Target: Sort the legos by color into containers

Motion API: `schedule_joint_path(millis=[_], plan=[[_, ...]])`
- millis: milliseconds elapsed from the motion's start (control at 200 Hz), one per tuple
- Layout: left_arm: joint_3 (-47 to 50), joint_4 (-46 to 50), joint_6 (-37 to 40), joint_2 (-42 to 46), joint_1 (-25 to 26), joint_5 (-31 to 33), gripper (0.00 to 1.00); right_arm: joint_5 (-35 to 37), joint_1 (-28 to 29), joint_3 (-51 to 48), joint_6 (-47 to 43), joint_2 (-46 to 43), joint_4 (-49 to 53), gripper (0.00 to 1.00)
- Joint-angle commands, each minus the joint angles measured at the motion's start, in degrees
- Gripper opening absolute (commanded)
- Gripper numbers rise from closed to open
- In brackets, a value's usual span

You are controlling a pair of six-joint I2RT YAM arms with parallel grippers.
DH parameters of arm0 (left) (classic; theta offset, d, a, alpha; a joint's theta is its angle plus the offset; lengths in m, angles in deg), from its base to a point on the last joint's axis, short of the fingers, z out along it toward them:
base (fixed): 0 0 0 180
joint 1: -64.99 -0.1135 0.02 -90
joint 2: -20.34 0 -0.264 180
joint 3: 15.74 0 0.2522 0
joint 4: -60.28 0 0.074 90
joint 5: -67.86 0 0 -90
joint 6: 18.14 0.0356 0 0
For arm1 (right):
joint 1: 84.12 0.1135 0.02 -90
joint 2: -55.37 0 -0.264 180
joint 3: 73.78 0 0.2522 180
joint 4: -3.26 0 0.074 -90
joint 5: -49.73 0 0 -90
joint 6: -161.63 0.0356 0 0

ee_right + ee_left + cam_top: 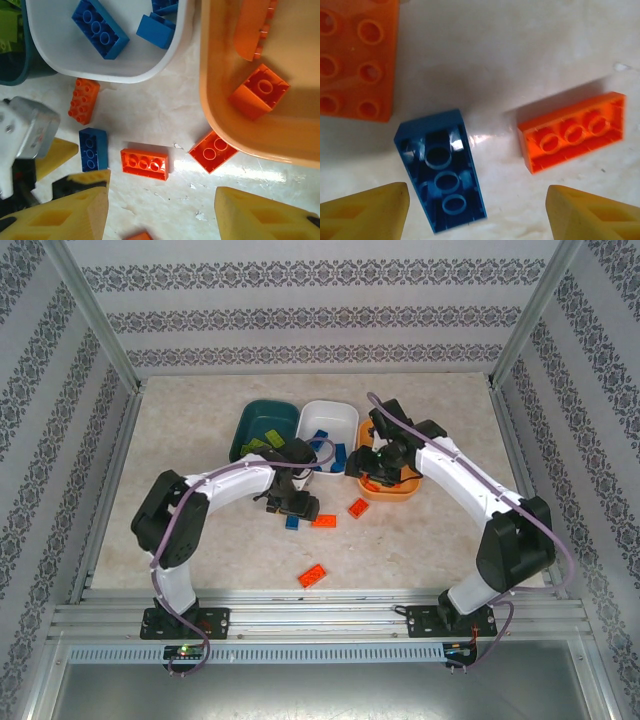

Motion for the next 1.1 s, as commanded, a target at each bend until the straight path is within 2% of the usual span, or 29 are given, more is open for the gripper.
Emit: schedule_joint_path(millis=[0,65,170,290,355,610,729,839,979,1094], plan=[[-1.53,2.0,0.78,-2.15,0.44,3.04,0.71,-0.09,-1.54,-0.79,-0.14,-1.65,-0.11,0.58],[-1.69,1.98,0.48,-3.19,0.47,3.28,0.68,-0.81,-2.39,-0.65,-0.68,-1.39,0.1,0.58],[-2.06,1.78,-0.11,-4.8,0.44,2.82,0.58,-1.84,-3.71,0.11,-1.74,-0.48,0.38,0.58],[-2.99,2.46,-0.59,-5.82,0.44,2.72,0.37,-2.93,-5.03,1.22,-2.76,0.85,0.78,0.58],[-3.43,3.14,-0.68,-5.52,0.44,3.04,0.29,-3.43,-5.45,1.74,-3.13,1.45,0.92,0.58],[-4.96,8.68,-1.01,2.16,-0.37,2.13,0.29,-3.88,-6.15,5.0,-3.95,3.84,2.16,0.58],[-7.5,9.46,-1.21,7.62,-3.21,-2.36,0.29,-3.67,-6.15,4.74,-3.28,3.61,1.96,0.57],[-14.24,8.88,-2.13,7.29,-7.43,-8.71,0.3,-3.58,-6.1,1.79,-2.04,1.9,1.27,0.57],[-22.98,1.25,-7.96,1.38,-11.76,-17.57,0.3,-2.97,-6.26,-1.72,-1.41,-1.49,1.26,0.57],[-26.63,-11.8,-21.0,-5.87,-14.1,-24.66,0.3,-3.06,-6.53,-3.86,-1.05,-3.73,1.48,0.57]])
